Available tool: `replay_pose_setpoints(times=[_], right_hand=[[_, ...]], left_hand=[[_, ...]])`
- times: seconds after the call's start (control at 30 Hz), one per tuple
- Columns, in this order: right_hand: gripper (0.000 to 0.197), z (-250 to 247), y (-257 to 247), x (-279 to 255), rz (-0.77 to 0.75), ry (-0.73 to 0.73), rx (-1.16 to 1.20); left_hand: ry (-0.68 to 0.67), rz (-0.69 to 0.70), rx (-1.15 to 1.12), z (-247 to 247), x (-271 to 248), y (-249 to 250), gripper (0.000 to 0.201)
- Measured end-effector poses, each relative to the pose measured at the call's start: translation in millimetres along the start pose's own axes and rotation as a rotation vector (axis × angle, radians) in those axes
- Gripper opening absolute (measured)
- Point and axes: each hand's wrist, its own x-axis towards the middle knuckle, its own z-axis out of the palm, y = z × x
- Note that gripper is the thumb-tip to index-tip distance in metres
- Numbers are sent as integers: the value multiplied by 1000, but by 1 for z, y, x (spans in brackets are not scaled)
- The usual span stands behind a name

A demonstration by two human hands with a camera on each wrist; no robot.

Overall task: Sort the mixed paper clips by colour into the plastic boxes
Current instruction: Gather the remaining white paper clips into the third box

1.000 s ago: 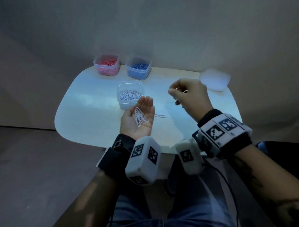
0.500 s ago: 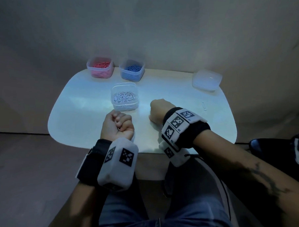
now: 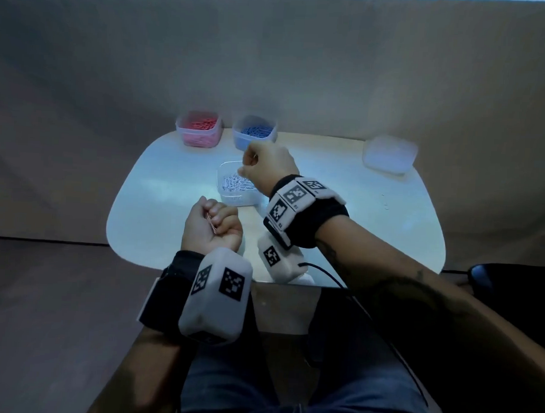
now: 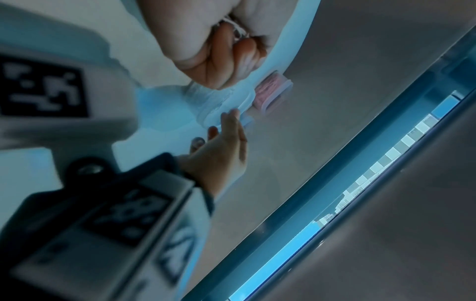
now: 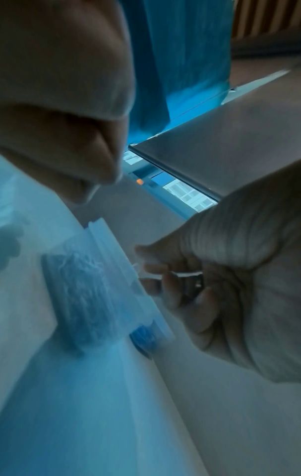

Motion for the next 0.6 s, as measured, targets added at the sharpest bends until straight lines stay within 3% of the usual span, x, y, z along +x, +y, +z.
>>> replay_pose_setpoints(times=[0.03,0.17,0.37,0.43,0.53,0.6], right_hand=[[10,-1,4,1,2,-10,-33],[13,-32,30,-22,38,176,35],[31,-98,131,-74,447,226,-197],[41,-109,153,-76,520,63,-307],[54,-101,162,-74,491,-258,-436],[57,-95,159,-70,459,-354,-493]], left_hand=[[1,3,11,1,0,3,65],[-36,-29,61,14,1,0,62],[-102,-160,185,35,6,-55,62],[-100,-194,196,38,7,-69,61],[-89,-223,208,37,9,-78,61],[-81,-223,213,36,9,-76,61]])
